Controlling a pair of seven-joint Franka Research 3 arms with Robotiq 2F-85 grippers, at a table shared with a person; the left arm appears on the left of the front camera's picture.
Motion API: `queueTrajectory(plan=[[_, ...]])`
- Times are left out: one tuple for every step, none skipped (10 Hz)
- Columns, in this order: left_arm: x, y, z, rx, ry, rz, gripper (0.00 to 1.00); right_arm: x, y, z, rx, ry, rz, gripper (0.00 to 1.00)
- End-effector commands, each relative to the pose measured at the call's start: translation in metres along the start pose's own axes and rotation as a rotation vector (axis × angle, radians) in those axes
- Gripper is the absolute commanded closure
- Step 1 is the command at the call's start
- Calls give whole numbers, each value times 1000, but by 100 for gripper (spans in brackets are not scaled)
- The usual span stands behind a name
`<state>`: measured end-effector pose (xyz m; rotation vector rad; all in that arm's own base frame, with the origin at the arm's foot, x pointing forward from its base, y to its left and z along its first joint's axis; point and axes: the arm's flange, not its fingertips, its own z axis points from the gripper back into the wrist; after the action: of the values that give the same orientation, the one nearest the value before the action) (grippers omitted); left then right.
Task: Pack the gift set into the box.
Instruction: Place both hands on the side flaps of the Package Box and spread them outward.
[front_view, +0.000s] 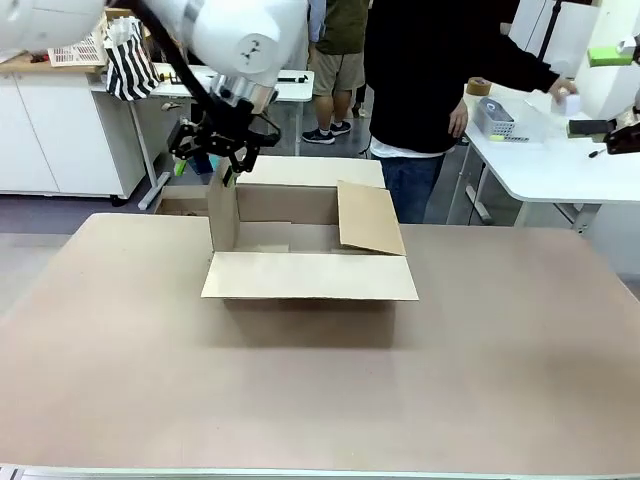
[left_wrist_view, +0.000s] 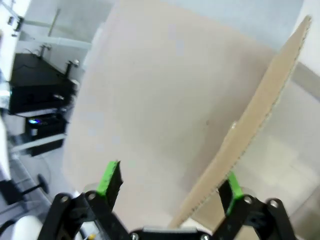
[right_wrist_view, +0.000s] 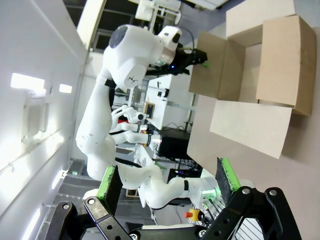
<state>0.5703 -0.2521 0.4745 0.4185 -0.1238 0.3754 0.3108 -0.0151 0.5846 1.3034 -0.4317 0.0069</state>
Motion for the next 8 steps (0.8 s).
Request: queueTrajectory(plan=[[-13, 42, -28, -146, 45, -10, 0, 4, 1, -3, 26, -7, 27, 0], [-11, 56, -35, -215, 56, -14, 0, 4, 1, -3, 26, -7, 27, 0], [-10, 70, -40, -283, 62, -21, 0, 4, 1, -3, 26, -7, 27, 0], [-10, 83, -45, -354, 59, -27, 0, 4, 1, -3, 26, -7, 27, 0], [-8, 92, -54, -426, 71, -36, 0, 4, 1, -3, 26, -7, 27, 0], [-6, 98, -64, -488, 89, -54, 0, 4, 1, -3, 26, -7, 27, 0], [-5, 105, -74, -572, 88, -80, 0, 4, 1, -3, 26, -7, 27, 0], [-4, 115, -82, -678, 70, -97, 0, 4, 1, -3, 26, -7, 27, 0]])
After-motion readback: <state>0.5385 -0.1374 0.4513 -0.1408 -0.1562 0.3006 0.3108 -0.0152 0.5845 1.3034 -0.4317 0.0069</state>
